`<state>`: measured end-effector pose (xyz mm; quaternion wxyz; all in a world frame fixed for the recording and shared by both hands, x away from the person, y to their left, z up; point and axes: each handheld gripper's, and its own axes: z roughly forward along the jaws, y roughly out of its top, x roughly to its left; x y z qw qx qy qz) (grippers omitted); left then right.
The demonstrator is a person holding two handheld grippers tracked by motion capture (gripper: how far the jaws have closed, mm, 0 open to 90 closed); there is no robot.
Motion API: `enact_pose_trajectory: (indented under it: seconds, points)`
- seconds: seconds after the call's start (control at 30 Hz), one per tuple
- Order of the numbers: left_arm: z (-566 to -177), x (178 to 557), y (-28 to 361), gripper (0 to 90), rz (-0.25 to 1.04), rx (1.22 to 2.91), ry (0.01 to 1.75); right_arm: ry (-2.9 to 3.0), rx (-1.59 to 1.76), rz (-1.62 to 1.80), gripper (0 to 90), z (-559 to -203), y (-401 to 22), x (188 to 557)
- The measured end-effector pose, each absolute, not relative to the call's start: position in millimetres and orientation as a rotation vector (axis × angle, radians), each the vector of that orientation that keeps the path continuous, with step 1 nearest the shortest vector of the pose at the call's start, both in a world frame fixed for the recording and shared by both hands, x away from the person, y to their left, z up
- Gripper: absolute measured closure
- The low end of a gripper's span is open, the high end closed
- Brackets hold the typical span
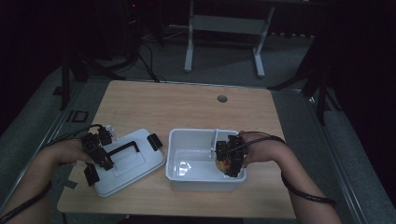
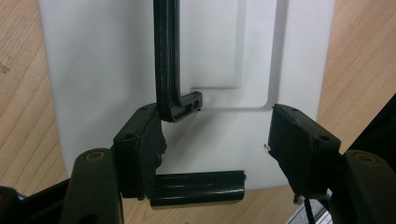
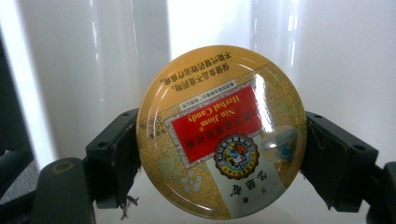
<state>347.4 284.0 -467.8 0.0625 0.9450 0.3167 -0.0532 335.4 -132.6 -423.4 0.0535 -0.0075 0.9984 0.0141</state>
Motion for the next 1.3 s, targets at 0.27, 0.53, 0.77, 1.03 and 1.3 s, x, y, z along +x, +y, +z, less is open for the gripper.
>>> enact_pose_trajectory:
  seconds: [0.27,0.53,0.77,1.03,1.3]
  points:
    - [-466.9,346.7,285.0,35.2,-0.161,2.851,0.958,3.049,-0.080,-0.030,20.1,-446.7,-125.0,337.6]
    - [-468.1,346.5,285.6,35.2,-0.164,2.850,0.960,3.035,-0.062,-0.102,20.1,-460.7,-121.9,345.6]
    - [-468.0,347.1,285.3,35.2,-0.160,2.853,0.955,3.051,-0.055,-0.163,20.1,-474.5,-118.2,349.0]
    - [-469.9,346.8,285.2,35.4,-0.162,2.849,0.958,3.072,-0.052,-0.245,20.0,-485.1,-114.4,353.8]
    - [-471.4,346.0,286.0,35.4,-0.165,2.844,0.959,3.109,-0.060,-0.286,19.6,-492.7,-113.1,354.4]
